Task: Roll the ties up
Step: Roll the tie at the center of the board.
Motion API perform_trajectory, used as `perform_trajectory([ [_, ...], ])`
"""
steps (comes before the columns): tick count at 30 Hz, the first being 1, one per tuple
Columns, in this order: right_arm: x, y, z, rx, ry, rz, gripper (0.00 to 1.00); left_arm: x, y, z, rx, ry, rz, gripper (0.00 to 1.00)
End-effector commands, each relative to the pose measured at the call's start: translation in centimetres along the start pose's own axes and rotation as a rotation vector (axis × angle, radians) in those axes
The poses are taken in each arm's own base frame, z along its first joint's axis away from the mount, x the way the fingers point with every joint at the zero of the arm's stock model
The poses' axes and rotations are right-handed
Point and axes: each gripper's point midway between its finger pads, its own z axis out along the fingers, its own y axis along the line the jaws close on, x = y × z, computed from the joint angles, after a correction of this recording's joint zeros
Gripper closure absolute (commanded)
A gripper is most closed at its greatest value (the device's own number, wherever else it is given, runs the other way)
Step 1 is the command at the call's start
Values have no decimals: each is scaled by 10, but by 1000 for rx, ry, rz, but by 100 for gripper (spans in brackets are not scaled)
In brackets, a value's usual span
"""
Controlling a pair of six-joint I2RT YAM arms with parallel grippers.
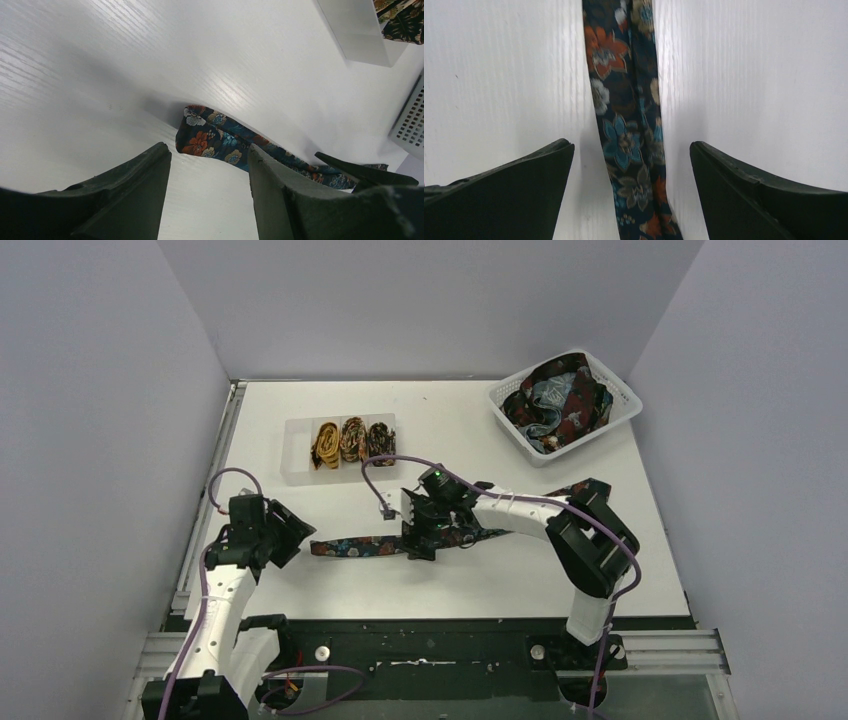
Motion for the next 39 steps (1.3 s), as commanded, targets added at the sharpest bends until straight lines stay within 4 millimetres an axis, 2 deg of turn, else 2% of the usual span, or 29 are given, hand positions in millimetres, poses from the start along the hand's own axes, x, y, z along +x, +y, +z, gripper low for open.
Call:
perform_trajectory([
  [1,-48,-19,27,45,-85,-94,8,-18,-18,-15,41,-54,-4,44],
  [7,-57,-12,60,-18,-84,-74,7,-19,-21,-21,53,-64,-5,44],
  [12,-47,2,75,-54,-43,-114,12,-21,-16,-21,29,-68,1,44],
  [15,-39,-1,81,-42,-27,-99,31,-22,-16,-21,28,-68,1,44],
  [19,-40,-6,80,-55,-32,-94,46,-21,-14,-20,24,-62,3,44],
  [25,-53,-1,67,-137,-70,-154,67,-19,-14,-18,28,-56,-1,44],
  [30,-52,6,65,-196,-52,-156,62,-15,-13,-14,38,-40,-13,44],
  [31,-54,6,64,-195,-54,-156,57,-14,-13,-14,40,-36,-15,44],
  [33,-58,3,62,-175,-58,-147,36,-12,-12,-12,41,-30,-20,44],
  [36,-69,1,62,-143,-70,-156,24,-11,-11,-10,42,-25,-32,44],
  [39,-77,-4,67,-107,-80,-146,21,-9,-11,-7,48,-21,-43,44],
])
